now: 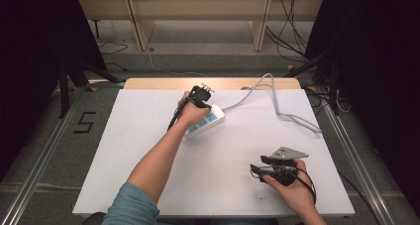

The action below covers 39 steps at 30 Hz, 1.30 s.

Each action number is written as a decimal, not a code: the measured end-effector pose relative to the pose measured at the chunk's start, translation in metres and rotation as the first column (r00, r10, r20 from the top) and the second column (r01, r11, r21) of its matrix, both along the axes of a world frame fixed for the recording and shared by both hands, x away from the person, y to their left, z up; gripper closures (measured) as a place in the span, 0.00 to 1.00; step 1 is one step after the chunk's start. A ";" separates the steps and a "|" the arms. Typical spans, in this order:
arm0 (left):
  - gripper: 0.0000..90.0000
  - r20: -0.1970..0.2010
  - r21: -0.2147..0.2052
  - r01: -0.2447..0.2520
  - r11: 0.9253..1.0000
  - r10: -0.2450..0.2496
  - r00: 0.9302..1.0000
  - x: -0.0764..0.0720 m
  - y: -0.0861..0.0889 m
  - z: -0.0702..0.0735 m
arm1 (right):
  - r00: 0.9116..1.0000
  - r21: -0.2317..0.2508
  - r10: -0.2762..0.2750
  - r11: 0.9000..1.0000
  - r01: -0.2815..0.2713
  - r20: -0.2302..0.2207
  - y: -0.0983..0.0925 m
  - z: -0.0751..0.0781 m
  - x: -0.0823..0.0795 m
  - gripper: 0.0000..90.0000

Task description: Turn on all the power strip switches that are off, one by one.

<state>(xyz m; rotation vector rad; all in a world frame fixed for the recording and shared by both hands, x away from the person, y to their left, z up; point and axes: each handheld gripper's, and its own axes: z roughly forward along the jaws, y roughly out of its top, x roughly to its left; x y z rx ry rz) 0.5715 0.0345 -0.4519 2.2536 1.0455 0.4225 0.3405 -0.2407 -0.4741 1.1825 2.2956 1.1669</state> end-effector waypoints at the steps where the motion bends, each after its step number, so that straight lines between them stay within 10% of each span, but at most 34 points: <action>1: 1.00 0.000 0.000 0.000 1.000 0.000 1.000 0.000 0.000 0.000 | 1.000 -0.001 -0.001 1.000 0.001 0.000 0.000 0.000 0.000 0.51; 39: 1.00 -0.014 -0.016 -0.016 1.000 0.015 1.000 0.004 0.007 0.000 | 1.000 -0.004 0.000 1.000 0.000 -0.007 -0.001 -0.001 0.000 0.51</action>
